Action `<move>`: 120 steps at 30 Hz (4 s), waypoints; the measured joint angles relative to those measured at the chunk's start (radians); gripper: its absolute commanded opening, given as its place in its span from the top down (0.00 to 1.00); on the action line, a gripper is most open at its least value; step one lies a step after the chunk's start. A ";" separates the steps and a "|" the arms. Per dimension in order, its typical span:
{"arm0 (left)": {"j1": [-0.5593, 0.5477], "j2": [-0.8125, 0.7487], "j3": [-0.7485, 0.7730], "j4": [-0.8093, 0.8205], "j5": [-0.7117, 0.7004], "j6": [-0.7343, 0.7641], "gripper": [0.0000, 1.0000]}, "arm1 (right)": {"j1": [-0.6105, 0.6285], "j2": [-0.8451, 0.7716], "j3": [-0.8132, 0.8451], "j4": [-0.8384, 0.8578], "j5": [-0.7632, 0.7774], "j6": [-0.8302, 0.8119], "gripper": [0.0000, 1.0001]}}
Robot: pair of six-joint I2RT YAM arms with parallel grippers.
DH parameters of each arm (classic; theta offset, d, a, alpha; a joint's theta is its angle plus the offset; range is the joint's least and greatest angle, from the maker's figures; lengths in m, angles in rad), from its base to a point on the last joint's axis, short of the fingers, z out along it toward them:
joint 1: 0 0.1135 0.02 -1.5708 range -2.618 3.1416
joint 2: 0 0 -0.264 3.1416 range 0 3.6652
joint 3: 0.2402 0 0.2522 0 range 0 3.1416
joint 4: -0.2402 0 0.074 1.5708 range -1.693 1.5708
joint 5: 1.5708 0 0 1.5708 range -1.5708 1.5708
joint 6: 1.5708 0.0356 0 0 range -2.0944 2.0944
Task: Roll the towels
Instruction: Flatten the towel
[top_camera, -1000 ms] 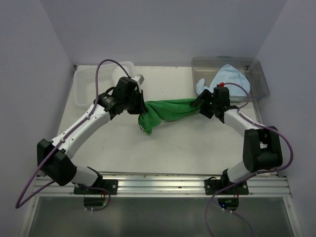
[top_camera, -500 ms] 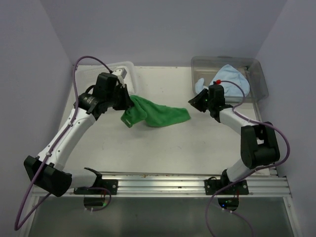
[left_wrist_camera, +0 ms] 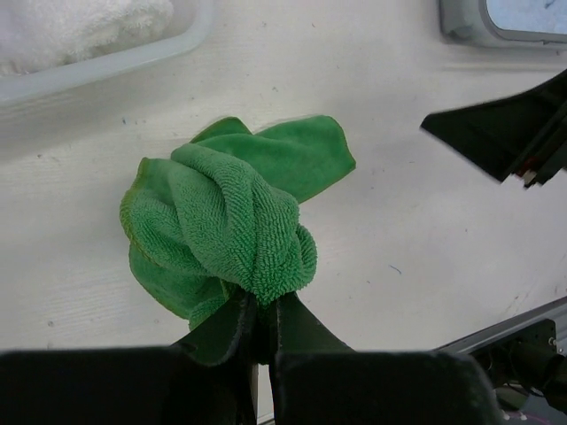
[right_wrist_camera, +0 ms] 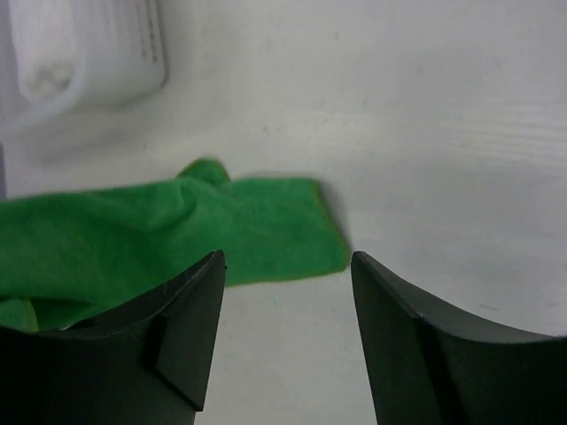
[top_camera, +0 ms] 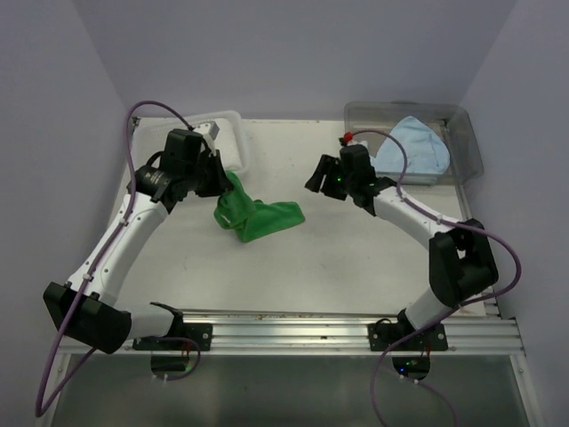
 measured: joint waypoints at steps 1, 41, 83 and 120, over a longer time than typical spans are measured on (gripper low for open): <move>0.005 0.000 0.000 -0.001 0.000 0.000 1.00 | 0.047 0.008 0.006 -0.024 0.006 -0.021 0.33; 0.060 0.005 0.002 -0.033 -0.008 0.025 1.00 | 0.067 0.191 0.028 -0.119 0.102 -0.023 0.33; 0.075 0.303 0.327 -0.057 0.032 0.088 1.00 | -0.088 -0.050 0.150 -0.212 0.193 -0.090 1.00; 0.093 0.216 -0.459 0.287 -0.150 -0.206 0.40 | -0.070 -0.347 -0.366 -0.382 0.360 -0.091 1.00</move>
